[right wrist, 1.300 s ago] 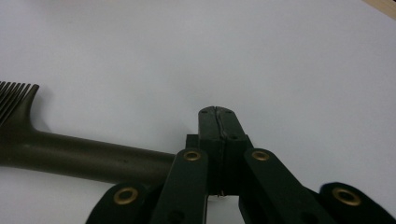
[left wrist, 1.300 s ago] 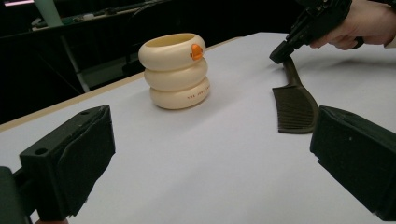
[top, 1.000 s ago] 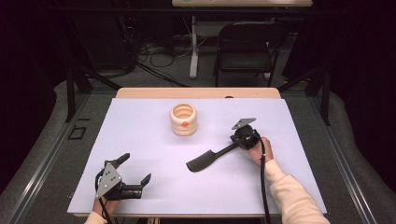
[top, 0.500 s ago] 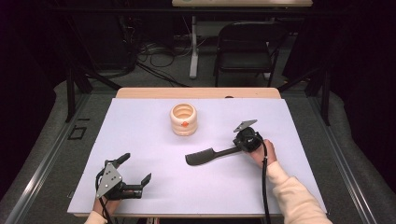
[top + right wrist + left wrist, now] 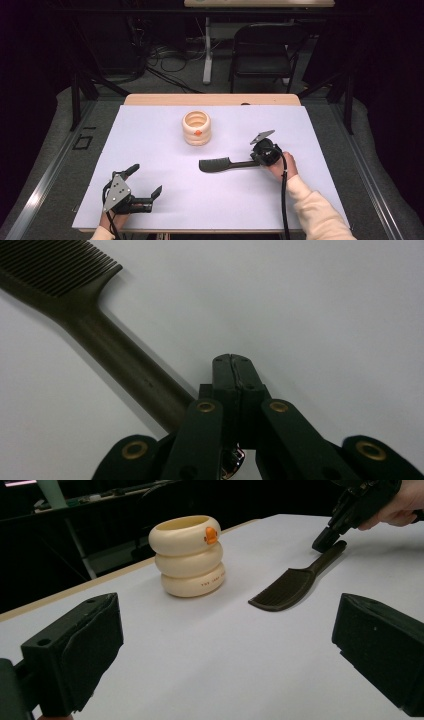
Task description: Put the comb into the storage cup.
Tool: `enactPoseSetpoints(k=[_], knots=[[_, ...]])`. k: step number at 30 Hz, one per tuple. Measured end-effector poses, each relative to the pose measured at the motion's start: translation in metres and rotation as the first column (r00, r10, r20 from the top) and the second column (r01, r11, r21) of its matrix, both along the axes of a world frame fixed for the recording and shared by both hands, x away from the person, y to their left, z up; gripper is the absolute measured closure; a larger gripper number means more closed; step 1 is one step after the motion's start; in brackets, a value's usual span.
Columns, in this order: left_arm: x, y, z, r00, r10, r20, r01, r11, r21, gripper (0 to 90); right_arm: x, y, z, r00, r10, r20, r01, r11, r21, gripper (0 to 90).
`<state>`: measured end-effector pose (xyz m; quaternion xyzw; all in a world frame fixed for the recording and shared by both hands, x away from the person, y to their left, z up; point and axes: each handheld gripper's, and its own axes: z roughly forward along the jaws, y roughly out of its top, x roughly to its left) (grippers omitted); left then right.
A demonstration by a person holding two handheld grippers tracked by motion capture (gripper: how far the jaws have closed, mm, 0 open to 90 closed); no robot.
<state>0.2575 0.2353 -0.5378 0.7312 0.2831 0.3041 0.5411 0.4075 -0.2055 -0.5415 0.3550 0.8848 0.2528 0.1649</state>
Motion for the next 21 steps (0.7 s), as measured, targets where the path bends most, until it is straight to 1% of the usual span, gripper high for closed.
enactPoseSetpoints(k=[2, 6, 11, 12, 13, 19, 21], knots=[[0.000, 0.000, 0.000, 1.0000, -0.001, 0.000, 0.001, 1.0000, 0.000, 0.0, 0.000, 0.000, 0.000, 1.0000, 0.004, 0.004, -0.004, 1.000, 0.000, 90.0], [0.000, 0.000, 0.000, 1.0000, 0.000, 0.002, 0.000, 1.0000, -0.001, 0.0, -0.003, 0.001, 0.001, 0.9999, 0.002, -0.011, -0.002, 1.000, -0.008, 90.0], [0.000, 0.000, 0.000, 1.0000, 0.000, 0.003, 0.000, 1.0000, -0.001, 0.0, -0.005, 0.002, 0.001, 0.9998, 0.006, -0.016, -0.006, 1.000, -0.007, 90.0], [0.000, 0.000, 0.000, 1.0000, -0.001, 0.002, 0.001, 1.0000, -0.001, 0.0, -0.007, 0.003, 0.001, 0.9996, 0.000, -0.027, -0.001, 1.000, -0.011, 90.0], [0.000, 0.000, 0.000, 1.0000, -0.001, 0.002, 0.001, 1.0000, -0.001, 0.0, -0.007, 0.003, 0.001, 0.9996, 0.000, -0.027, -0.001, 1.000, -0.011, 90.0], [0.000, 0.000, 0.000, 1.0000, -0.001, 0.003, 0.001, 1.0000, 0.000, 0.0, -0.009, 0.005, 0.002, 0.9994, 0.010, -0.034, -0.011, 1.000, -0.014, 90.0], [0.000, 0.000, 0.000, 1.0000, -0.001, 0.003, 0.001, 1.0000, 0.000, 0.0, -0.010, 0.006, 0.002, 0.9990, 0.011, -0.044, -0.011, 1.000, -0.020, 90.0]])
